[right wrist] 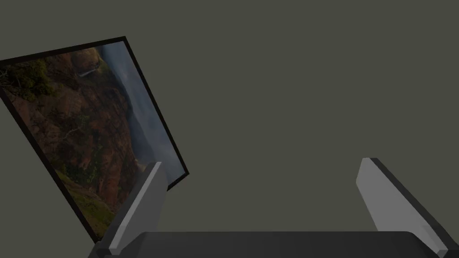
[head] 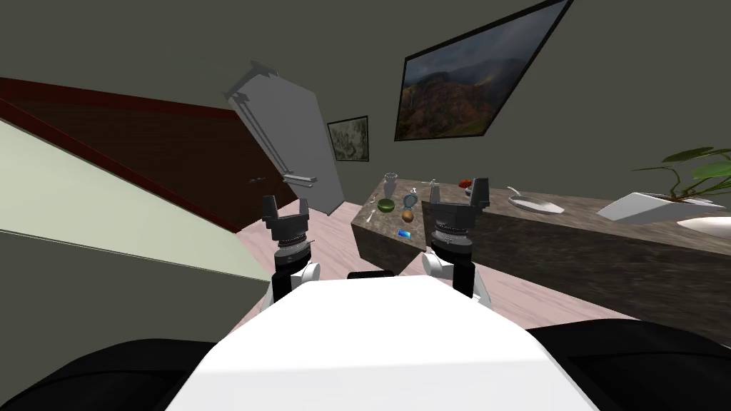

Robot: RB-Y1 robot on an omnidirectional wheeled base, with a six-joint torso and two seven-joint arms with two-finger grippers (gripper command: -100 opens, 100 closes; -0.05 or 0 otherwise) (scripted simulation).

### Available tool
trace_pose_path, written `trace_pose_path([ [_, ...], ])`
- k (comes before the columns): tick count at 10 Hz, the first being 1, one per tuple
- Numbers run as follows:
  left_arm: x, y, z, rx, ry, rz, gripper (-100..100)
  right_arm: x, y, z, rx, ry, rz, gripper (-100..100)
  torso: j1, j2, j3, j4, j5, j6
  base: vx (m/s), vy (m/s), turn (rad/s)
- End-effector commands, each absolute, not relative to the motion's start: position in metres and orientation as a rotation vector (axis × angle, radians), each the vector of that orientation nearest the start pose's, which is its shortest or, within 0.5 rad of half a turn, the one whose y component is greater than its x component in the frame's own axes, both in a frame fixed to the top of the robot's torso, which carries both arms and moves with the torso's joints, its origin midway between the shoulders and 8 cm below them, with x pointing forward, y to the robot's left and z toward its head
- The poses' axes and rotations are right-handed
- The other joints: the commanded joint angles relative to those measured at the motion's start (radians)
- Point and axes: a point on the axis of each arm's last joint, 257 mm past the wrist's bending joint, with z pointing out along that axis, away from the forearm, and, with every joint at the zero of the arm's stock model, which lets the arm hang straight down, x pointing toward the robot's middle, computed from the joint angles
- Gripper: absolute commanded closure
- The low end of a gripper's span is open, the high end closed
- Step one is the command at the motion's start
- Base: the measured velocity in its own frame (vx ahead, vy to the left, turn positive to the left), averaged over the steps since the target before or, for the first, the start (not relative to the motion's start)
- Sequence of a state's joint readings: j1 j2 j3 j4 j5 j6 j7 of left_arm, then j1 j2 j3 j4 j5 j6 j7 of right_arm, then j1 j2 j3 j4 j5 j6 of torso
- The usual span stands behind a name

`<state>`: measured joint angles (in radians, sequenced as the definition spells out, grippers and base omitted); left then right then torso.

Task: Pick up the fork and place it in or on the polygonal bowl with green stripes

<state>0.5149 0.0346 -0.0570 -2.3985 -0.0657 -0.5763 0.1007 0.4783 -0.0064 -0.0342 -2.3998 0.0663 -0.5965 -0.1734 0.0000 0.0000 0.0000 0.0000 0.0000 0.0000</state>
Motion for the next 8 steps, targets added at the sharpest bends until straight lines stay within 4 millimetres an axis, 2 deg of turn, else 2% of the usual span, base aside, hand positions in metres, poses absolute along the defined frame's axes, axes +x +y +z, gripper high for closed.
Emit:
trace_pose_path([
  [1, 0.306, 0.242, 0.082, -0.487, 0.534, -1.451, 0, 0.301, -0.262, 0.090, 0.450, 0.518, 1.420, -100, 0.000, 0.000, 0.000, 0.000, 0.000, 0.000, -0.001, 0.023, 0.022],
  [3, 0.306, 0.242, 0.082, -0.487, 0.534, -1.451, 0, 0.307, -0.259, 0.074, 0.426, 0.622, 1.351, -100, 0.003, 0.000, 0.000, 0.000, 0.001, 0.000, -0.002, 0.059, 0.029],
  [5, 0.306, 0.242, 0.082, -0.487, 0.534, -1.451, 0, 0.313, -0.259, 0.048, 0.399, 0.752, 1.246, -100, 0.004, 0.001, 0.000, 0.000, 0.001, 0.000, -0.005, 0.082, 0.058],
  [6, 0.306, 0.242, 0.082, -0.487, 0.534, -1.451, 0, 0.313, -0.257, 0.048, 0.392, 0.760, 1.247, -100, 0.006, 0.000, 0.000, 0.000, 0.001, 0.000, -0.002, 0.067, 0.016],
  [8, 0.306, 0.242, 0.082, -0.487, 0.534, -1.451, 0, 0.317, -0.260, 0.015, 0.353, 0.911, 1.115, -100, 0.004, 0.000, 0.000, 0.000, 0.001, 0.000, 0.006, 0.078, 0.072],
])
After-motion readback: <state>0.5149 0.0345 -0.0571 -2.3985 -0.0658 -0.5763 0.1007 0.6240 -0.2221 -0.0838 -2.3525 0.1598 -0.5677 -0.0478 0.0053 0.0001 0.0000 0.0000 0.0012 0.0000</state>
